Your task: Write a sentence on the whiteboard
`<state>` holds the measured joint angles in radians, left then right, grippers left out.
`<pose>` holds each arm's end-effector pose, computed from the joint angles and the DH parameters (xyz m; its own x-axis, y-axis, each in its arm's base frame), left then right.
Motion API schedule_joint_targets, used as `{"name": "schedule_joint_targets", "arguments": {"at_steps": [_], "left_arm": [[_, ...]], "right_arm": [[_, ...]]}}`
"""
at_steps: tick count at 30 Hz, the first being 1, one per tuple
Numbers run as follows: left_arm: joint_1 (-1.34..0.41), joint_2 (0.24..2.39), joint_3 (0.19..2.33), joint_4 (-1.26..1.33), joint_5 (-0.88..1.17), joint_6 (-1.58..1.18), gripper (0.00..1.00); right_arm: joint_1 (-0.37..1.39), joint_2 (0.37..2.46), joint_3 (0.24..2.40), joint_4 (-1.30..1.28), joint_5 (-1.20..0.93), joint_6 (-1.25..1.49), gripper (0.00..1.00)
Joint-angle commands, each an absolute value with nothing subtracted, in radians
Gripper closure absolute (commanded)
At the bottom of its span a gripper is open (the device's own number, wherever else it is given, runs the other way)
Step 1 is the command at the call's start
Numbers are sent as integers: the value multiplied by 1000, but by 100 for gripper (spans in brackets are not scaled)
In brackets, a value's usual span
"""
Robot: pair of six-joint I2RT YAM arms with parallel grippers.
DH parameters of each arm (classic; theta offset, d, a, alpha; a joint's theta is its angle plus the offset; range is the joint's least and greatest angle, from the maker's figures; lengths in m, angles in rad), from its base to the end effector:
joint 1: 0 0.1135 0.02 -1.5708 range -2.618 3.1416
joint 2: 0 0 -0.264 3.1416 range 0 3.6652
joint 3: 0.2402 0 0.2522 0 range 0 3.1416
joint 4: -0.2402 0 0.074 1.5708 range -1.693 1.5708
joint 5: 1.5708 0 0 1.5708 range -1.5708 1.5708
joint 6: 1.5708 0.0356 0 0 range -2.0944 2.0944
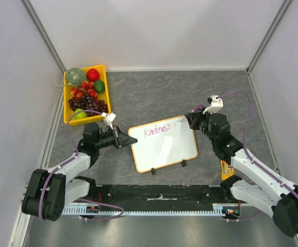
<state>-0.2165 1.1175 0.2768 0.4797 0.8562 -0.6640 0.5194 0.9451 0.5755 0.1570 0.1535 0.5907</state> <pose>0.1930 -0.0700 0.1740 -0.7838 -0.2411 -0.5724 0.4418 0.4312 -0.7867 0.1956 0.1056 0.2719 -0.3531 0.4321 -0.8298 -0.1976 0.8325 0.5176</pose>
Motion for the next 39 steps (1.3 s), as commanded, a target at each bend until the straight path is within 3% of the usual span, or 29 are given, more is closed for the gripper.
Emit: {"name": "schedule_joint_targets", "arguments": {"at_steps": [1, 39], "left_arm": [[-215, 1143, 265, 387, 770, -571, 98], [-215, 1143, 261, 387, 765, -568, 98]], "right_arm": [[515, 956, 563, 181, 183, 577, 100], [515, 910, 526, 101, 141, 531, 100]]}}
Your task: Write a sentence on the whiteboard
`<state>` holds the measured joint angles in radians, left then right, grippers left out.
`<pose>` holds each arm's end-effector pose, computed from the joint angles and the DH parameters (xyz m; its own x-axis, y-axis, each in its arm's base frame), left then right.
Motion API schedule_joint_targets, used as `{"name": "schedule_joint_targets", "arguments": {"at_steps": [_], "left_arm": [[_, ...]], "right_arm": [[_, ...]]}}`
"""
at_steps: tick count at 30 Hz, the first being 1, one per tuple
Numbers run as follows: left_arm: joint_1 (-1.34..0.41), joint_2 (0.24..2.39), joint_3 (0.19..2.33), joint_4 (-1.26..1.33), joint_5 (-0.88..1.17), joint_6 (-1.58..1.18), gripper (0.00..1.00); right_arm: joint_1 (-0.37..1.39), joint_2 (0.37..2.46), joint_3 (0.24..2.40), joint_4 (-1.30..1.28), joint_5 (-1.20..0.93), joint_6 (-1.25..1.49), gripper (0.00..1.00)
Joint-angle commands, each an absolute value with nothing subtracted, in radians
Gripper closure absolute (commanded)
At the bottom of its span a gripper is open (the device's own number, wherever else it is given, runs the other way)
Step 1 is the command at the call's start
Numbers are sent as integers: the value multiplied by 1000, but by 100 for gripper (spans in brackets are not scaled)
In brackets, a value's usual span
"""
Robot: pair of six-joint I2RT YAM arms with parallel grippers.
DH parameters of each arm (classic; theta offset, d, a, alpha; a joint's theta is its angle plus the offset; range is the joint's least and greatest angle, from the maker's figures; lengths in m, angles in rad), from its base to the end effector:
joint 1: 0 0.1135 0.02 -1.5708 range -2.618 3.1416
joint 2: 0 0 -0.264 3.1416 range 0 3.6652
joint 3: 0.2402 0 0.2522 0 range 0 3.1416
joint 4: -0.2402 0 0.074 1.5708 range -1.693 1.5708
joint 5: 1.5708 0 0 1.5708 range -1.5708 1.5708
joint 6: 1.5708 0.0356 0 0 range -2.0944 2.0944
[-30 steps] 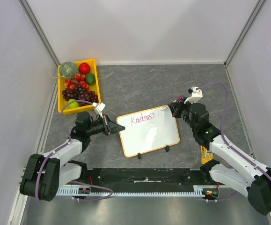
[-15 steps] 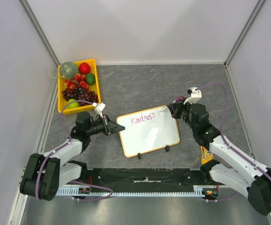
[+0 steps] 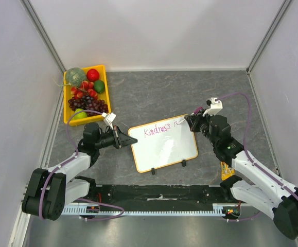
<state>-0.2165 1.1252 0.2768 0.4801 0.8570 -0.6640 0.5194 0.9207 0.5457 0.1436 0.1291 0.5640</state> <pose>0.1934 -0.0701 0.1726 -0.7880 -0.2398 -0.5670 0.4365 0.4319 -0.7893 0.1902 0.1035 0.2647 -0.3732 0.3973 -0.8384 -0.2176 0.8410 0.4954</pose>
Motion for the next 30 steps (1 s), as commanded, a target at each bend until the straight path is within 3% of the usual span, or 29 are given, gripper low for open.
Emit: {"name": "schedule_joint_targets", "arguments": {"at_steps": [1, 21, 30], "left_arm": [[-215, 1143, 261, 387, 765, -568, 98], [-216, 1138, 261, 387, 765, -572, 98], [-215, 1124, 255, 382, 761, -571, 98]], "right_arm": [[514, 910, 523, 101, 137, 531, 100], [515, 928, 522, 173, 84, 595, 100], [511, 799, 552, 160, 51, 637, 100]]}}
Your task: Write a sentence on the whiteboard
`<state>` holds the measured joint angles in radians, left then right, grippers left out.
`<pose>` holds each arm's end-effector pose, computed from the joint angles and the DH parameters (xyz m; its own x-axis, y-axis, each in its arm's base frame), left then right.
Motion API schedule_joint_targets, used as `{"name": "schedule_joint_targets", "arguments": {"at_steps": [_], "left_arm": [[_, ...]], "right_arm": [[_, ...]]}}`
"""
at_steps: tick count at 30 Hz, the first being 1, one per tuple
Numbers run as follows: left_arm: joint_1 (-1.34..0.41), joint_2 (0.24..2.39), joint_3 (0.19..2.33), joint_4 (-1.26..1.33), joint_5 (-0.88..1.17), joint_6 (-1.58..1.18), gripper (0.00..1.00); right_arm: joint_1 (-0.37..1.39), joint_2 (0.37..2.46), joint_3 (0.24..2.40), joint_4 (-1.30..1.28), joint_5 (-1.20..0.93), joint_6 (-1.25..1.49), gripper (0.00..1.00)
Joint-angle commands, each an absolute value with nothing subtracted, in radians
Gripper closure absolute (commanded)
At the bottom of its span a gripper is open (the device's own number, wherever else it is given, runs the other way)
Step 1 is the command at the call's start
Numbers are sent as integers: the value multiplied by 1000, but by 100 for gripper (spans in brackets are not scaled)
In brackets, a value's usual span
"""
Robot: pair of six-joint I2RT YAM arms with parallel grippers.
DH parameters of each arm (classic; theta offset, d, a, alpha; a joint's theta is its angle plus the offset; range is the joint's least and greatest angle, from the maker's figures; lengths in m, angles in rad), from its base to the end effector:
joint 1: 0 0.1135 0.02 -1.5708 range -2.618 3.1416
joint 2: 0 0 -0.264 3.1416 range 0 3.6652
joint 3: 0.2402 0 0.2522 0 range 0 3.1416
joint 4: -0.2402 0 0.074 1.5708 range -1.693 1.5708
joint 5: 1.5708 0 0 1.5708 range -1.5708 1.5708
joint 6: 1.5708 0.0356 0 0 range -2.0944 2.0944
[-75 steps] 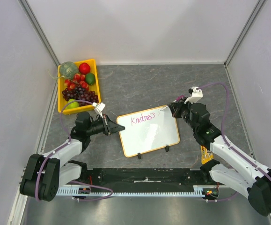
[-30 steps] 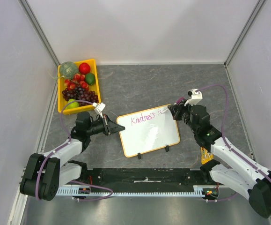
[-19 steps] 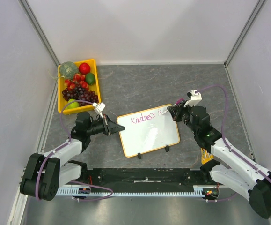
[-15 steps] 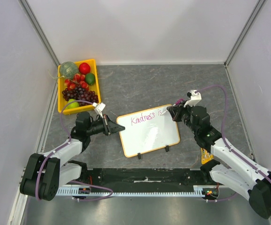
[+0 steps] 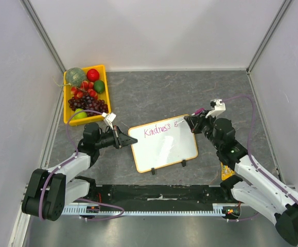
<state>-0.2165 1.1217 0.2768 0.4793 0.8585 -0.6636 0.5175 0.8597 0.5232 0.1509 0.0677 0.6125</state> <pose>0.1932 -0.0701 0.1732 -0.7868 -0.2391 -0.5691 0.4394 0.4305 -0.7884 0.1805 0.1000 0.2691 -0.3818 0.4427 -0.8113 -0.2644 0.7888 0.5548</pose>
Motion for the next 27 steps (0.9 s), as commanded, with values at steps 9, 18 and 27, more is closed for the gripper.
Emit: {"name": "schedule_joint_targets", "arguments": {"at_steps": [9, 18, 27], "left_arm": [[-216, 1115, 259, 382, 767, -575, 98], [-216, 1114, 258, 380, 767, -578, 98], [-215, 1118, 261, 380, 764, -574, 98]], "right_arm": [[511, 804, 568, 153, 21, 641, 100], [511, 750, 531, 120, 17, 631, 100], [511, 733, 537, 60, 40, 583, 100]]}}
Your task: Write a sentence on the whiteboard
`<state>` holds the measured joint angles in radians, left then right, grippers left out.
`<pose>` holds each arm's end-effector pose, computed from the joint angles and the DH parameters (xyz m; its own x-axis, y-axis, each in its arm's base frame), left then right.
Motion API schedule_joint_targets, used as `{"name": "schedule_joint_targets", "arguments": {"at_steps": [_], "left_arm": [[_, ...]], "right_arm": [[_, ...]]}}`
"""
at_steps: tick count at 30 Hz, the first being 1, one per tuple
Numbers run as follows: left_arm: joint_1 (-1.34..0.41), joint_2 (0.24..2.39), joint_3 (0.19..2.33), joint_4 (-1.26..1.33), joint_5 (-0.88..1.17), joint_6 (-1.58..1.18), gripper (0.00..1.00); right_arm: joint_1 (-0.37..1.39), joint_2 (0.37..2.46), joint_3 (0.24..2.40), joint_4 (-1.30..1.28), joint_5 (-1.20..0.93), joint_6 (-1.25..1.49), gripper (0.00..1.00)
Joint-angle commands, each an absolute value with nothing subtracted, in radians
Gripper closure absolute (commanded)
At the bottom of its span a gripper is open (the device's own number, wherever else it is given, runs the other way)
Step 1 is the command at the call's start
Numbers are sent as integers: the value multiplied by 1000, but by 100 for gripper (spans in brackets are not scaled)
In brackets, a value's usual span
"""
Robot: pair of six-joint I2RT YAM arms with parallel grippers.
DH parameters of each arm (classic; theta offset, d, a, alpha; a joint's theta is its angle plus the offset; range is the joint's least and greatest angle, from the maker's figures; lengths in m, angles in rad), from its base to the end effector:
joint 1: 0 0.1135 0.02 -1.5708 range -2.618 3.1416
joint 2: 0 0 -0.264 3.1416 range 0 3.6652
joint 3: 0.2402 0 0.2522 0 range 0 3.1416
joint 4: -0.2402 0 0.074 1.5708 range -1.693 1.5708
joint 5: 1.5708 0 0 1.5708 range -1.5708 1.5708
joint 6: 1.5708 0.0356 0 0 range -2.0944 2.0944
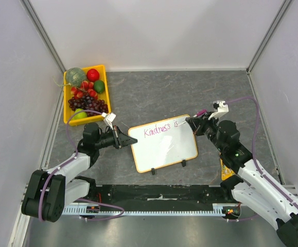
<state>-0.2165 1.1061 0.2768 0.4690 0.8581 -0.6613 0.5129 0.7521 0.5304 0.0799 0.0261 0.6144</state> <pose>0.1919 -0.0698 0.1751 -0.7827 -0.2390 -0.5747 0.4451 0.4305 -0.7852 0.1641 0.0914 0.2830 -0.3704 0.4528 -0.8110 -0.3114 0.7621 0.5677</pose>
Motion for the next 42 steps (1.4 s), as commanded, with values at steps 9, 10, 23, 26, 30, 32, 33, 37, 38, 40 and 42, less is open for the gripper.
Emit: {"name": "schedule_joint_targets", "arguments": {"at_steps": [9, 10, 23, 26, 30, 32, 33, 37, 38, 40, 42], "left_arm": [[-218, 1124, 262, 380, 764, -574, 98], [-216, 1126, 262, 380, 765, -572, 98], [-216, 1134, 258, 390, 769, -572, 98], [-216, 1141, 259, 390, 772, -574, 98], [-216, 1146, 258, 394, 770, -571, 98], [-216, 1149, 259, 394, 772, -571, 98], [-218, 1149, 259, 394, 773, -572, 98], [-216, 1147, 258, 394, 772, -572, 98], [-216, 1147, 258, 394, 772, -572, 98], [-218, 1143, 258, 394, 772, -577, 98], [-216, 1135, 256, 393, 772, -575, 98]], "right_arm": [[518, 793, 564, 100, 3, 558, 100], [522, 808, 569, 107, 3, 561, 100], [817, 956, 672, 132, 149, 486, 100], [867, 960, 652, 141, 176, 463, 100], [919, 946, 612, 172, 193, 445, 100], [928, 945, 607, 175, 198, 442, 100], [931, 942, 606, 176, 202, 440, 100], [939, 928, 584, 204, 210, 439, 100], [940, 928, 583, 207, 210, 439, 100], [939, 922, 583, 207, 213, 440, 100], [940, 913, 578, 216, 212, 440, 100]]}}
